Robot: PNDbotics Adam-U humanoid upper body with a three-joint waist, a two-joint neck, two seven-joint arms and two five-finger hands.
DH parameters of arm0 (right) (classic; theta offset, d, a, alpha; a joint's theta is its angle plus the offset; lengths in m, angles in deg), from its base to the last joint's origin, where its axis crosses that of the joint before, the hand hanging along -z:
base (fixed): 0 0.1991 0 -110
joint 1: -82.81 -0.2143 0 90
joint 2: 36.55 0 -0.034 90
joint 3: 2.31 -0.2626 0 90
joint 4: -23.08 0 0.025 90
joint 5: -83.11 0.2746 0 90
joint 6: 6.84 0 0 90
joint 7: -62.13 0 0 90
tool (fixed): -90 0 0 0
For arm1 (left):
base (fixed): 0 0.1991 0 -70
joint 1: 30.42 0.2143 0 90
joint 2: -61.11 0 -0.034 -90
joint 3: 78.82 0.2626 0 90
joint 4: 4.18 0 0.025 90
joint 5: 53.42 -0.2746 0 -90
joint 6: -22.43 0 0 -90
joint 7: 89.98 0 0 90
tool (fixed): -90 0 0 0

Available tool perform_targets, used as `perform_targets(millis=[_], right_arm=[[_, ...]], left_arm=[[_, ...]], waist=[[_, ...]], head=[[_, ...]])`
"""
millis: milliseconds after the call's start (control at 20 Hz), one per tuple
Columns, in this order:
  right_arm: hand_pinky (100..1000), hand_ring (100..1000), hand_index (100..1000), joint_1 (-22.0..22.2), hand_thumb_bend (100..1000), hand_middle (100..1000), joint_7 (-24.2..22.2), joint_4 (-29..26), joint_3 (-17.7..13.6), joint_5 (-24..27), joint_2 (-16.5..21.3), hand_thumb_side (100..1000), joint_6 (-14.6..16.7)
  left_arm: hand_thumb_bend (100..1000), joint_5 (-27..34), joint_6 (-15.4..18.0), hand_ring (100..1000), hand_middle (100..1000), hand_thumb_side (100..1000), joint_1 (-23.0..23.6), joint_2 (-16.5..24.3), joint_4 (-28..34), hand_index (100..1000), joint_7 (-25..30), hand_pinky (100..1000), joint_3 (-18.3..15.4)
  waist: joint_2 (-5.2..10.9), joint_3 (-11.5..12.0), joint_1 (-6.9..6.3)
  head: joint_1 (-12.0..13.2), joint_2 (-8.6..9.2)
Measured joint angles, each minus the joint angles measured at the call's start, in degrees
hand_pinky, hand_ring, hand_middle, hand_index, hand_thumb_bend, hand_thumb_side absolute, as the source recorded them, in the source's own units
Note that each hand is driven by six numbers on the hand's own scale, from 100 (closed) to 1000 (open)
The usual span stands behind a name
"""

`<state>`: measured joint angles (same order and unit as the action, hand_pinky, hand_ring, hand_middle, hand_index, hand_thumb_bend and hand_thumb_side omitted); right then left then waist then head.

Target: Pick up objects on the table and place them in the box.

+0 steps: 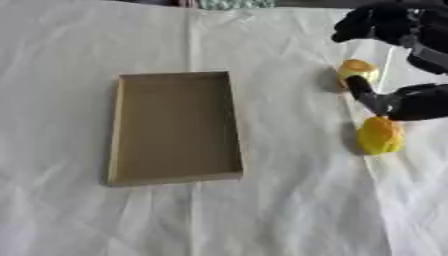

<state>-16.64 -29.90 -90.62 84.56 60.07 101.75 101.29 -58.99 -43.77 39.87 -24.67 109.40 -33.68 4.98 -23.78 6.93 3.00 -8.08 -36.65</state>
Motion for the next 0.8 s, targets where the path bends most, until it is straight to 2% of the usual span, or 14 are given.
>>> perform_targets(millis=[100, 200, 300, 400, 550, 600, 800], right_arm=[[887, 940, 897, 1.22, 100, 852, -2.04, -0.01, -0.20, -0.19, -0.01, 334, -0.01], [886, 941, 897, 2.55, 100, 843, -4.24, -0.01, -0.73, -0.56, -0.15, 254, -0.10], [891, 946, 892, 4.12, 102, 819, -5.79, -0.02, -1.46, -0.88, -0.83, 105, -0.71], [899, 954, 896, 6.01, 167, 815, -6.48, -0.03, -2.04, -0.95, -1.76, 100, -2.02], [915, 972, 905, 7.75, 319, 821, -7.21, -0.03, -2.29, -0.63, -3.32, 100, -3.87], [915, 973, 905, 8.20, 338, 821, -7.50, -0.04, -2.49, -0.58, -3.76, 101, -4.44], [932, 995, 923, 10.08, 261, 835, -8.64, 0.09, -3.19, -0.65, -5.14, 100, -6.39]], left_arm=[[384, -0.01, 0.00, 788, 781, 490, 0.01, 0.00, 0.00, 818, 0.00, 873, 0.00], [385, -0.02, 0.00, 788, 780, 490, 0.01, 0.00, 0.00, 817, 0.00, 873, 0.00], [383, -0.05, -0.01, 788, 781, 471, 0.04, 0.01, 0.00, 816, -0.01, 873, 0.00], [383, -0.08, -0.03, 788, 781, 492, 0.05, 0.01, 0.00, 816, -0.02, 873, 0.00], [383, -0.11, -0.08, 788, 781, 491, 0.05, 0.01, 0.00, 817, -0.01, 873, 0.00], [383, -0.11, -0.10, 788, 781, 491, 0.05, 0.01, 0.00, 817, 0.00, 873, 0.00], [382, -0.16, -0.16, 789, 781, 492, 0.06, 0.01, 0.00, 817, 0.05, 873, 0.00]], waist=[[-0.10, -0.15, -0.03], [-0.16, -0.30, -0.03], [-0.17, -0.53, -0.05], [-0.19, -0.72, -0.05], [-0.24, -0.74, -0.07], [-0.24, -0.76, -0.09], [-0.24, -1.00, -0.10]], head=[[0.14, 0.00], [0.35, 0.00], [0.45, 0.00], [0.50, 0.01], [0.72, 0.04], [0.86, 0.05], [0.96, 0.09]])
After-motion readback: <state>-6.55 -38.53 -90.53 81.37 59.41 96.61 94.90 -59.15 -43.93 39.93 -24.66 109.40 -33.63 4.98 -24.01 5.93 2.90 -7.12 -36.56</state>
